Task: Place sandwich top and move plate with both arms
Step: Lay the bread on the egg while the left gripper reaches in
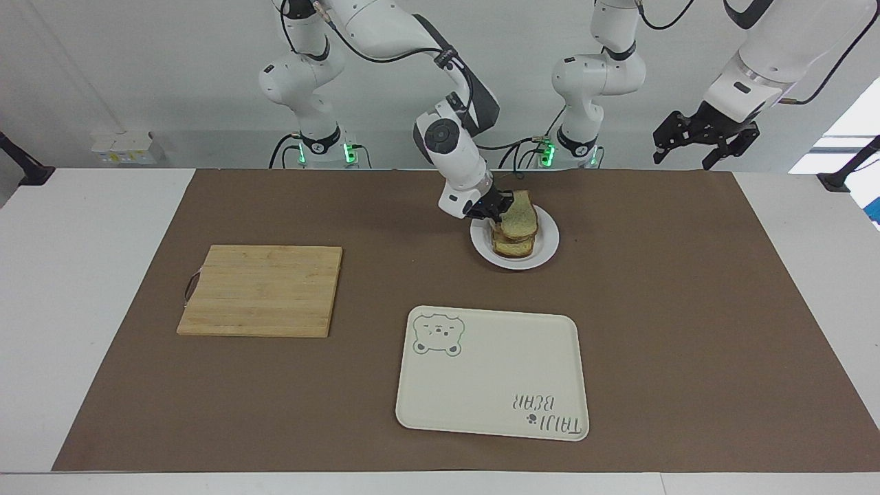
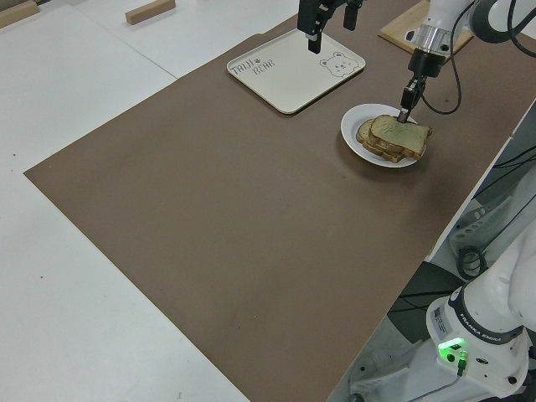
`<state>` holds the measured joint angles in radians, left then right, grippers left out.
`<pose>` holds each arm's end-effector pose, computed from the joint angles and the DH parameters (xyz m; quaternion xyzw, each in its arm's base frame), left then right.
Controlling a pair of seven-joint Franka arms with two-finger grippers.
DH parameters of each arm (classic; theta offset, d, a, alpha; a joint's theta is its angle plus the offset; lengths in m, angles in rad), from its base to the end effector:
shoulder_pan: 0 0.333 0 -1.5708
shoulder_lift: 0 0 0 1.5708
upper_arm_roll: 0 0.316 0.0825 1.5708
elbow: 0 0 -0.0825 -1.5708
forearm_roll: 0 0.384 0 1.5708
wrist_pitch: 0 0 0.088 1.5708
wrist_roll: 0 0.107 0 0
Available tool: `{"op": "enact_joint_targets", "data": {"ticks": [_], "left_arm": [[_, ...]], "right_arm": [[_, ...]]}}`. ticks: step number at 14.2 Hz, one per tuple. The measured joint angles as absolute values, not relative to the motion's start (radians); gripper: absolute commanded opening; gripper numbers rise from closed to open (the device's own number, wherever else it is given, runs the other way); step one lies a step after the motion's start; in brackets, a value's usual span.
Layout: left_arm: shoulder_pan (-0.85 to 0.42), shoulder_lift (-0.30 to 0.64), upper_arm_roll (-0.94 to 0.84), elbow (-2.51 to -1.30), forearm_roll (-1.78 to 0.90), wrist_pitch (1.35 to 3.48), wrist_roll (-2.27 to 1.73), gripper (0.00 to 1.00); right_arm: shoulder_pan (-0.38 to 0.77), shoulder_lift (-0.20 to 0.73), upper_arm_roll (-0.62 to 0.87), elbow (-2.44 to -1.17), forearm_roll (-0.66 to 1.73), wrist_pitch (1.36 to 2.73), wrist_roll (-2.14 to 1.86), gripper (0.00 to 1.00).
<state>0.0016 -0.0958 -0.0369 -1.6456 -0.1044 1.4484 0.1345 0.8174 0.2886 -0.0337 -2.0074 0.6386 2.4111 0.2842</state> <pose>0.5100 -0.0312 0.6312 0.9935 -0.0881 -0.0481 0.0527 0.4302 0.4347 0.3242 -0.9741 -0.0210 0.0631 0.2160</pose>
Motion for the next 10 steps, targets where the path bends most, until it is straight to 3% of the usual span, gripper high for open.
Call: {"op": "enact_joint_targets", "data": {"ticks": [5,10], "left_arm": [[0.005,-0.095,-0.032,-1.779,-0.219,1.578,0.236,1.00],[0.019,-0.095,-0.024,-1.961,-0.331,1.698,0.406,1.00]], "right_arm": [[0.785,0.290,-0.049,-2.004,0.635,2.424,0.284,1.00],[0.608,0.284,-0.054,-1.965,0.417,2.426,0.277,1.00]]}}
